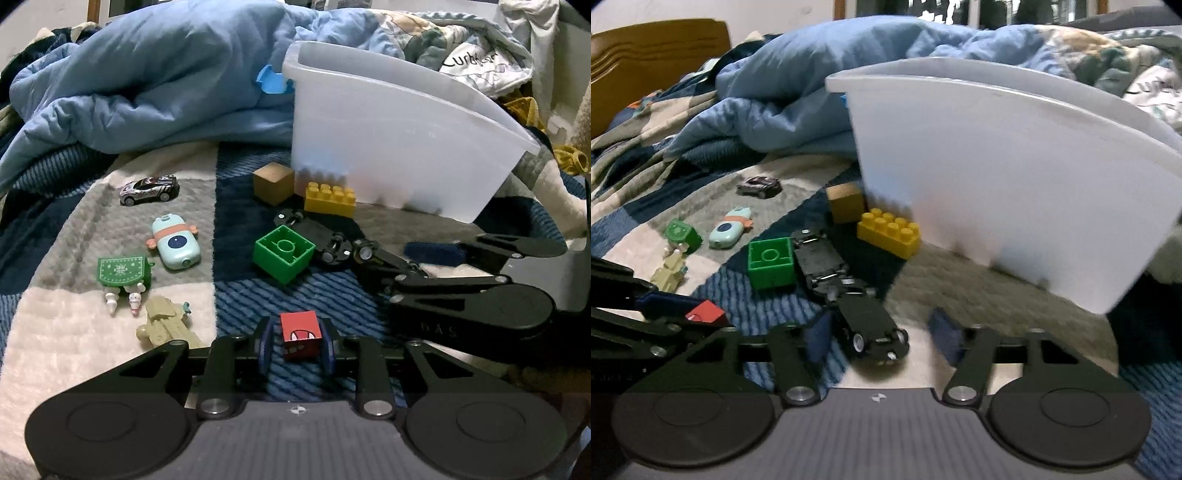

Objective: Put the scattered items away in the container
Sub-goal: 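Grasp the small red cube with the left gripper while the right grasps the black toy car, then carry both toys over the white box and open both grippers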

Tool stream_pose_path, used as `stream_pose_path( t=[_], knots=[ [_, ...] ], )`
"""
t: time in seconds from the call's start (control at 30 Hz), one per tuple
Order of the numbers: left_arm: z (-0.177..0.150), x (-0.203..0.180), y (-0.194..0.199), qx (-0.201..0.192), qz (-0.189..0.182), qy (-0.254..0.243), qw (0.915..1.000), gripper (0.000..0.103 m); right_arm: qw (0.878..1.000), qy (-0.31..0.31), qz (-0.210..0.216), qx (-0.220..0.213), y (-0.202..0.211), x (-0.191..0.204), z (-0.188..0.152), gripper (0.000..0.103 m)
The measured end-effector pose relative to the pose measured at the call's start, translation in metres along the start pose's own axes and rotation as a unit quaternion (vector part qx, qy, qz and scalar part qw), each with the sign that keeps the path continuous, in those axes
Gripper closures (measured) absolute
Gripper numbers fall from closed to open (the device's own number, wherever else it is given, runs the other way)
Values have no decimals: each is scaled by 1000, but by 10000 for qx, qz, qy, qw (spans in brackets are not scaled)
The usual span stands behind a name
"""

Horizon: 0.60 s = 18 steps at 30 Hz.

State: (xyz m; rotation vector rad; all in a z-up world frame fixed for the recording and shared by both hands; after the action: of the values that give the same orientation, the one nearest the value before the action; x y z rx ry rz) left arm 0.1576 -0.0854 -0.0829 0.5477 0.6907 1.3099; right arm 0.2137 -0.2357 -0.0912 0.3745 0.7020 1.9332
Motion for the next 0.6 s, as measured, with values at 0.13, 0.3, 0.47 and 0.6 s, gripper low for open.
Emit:
stream_pose_path(
  t=[0.13, 0.3, 0.47, 0.6],
  knots=[
    [4, -1, -1, -23, -3, -13, 10000, 73, 9996, 271, -68, 5, 10, 12, -7, 70],
    [3, -10, 7, -74, -97, -148, 9998, 78, 9983, 505, -290, -96, 30, 27, -20, 70],
    [10, -24, 25, -230, -167, -351, 9990, 78, 9987, 325, -362, -145, 50, 22, -21, 70],
    [26, -36, 43, -459, -208, -515, 9974, 78, 9980, 202, -483, -355, 69, 12, -12, 70]
  ],
)
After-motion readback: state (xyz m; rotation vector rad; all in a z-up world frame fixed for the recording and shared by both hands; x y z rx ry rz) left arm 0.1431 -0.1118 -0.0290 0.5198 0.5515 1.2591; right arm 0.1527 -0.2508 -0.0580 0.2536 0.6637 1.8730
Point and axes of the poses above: each gripper's, at about its wrist camera, not at the fingertips, and y roughly against the way its jaws point, x to its left, z to its top, the point moved 1 cm from there along -y, roughly the way its jaws point, and after that the axes turned 1 degree about -z, right-handed, at the moved point
